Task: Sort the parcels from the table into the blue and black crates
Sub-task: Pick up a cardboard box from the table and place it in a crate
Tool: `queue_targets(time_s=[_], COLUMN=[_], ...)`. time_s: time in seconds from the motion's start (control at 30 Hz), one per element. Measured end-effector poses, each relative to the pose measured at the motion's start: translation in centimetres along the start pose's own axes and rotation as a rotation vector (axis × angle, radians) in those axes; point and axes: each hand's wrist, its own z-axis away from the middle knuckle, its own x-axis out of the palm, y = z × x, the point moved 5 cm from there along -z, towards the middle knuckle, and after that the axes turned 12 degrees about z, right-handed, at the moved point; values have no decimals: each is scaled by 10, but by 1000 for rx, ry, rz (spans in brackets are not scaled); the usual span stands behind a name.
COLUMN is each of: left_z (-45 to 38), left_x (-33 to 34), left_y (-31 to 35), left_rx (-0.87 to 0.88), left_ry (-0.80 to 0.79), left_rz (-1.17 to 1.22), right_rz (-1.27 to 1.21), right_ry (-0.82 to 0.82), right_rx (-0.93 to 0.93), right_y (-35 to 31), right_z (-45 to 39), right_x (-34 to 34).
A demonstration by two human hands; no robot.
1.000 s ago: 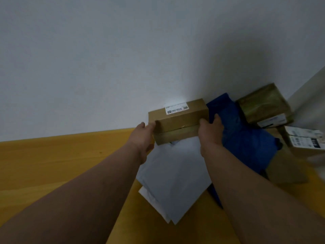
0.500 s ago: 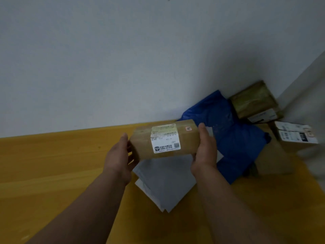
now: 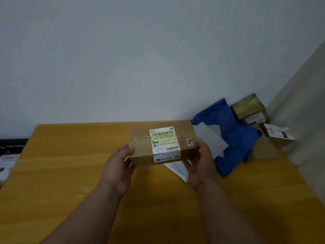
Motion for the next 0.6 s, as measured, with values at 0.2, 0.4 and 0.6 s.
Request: queue_targets(time_s=[0.2, 0.4, 0.6], left_z=[36, 56, 72], left_x=[-35, -59, -53], left_y=[45, 78, 76], left_rx=[61, 63, 104], left_ry=[-22, -25, 6], left_rz=[17, -16, 162], right_rz=[-18, 13, -146], right_ry=[-55, -99, -250], right_rx=[-78, -59, 6], right_y=[7, 15, 29], right_z=[55, 90, 104], right_x=[37, 62, 93])
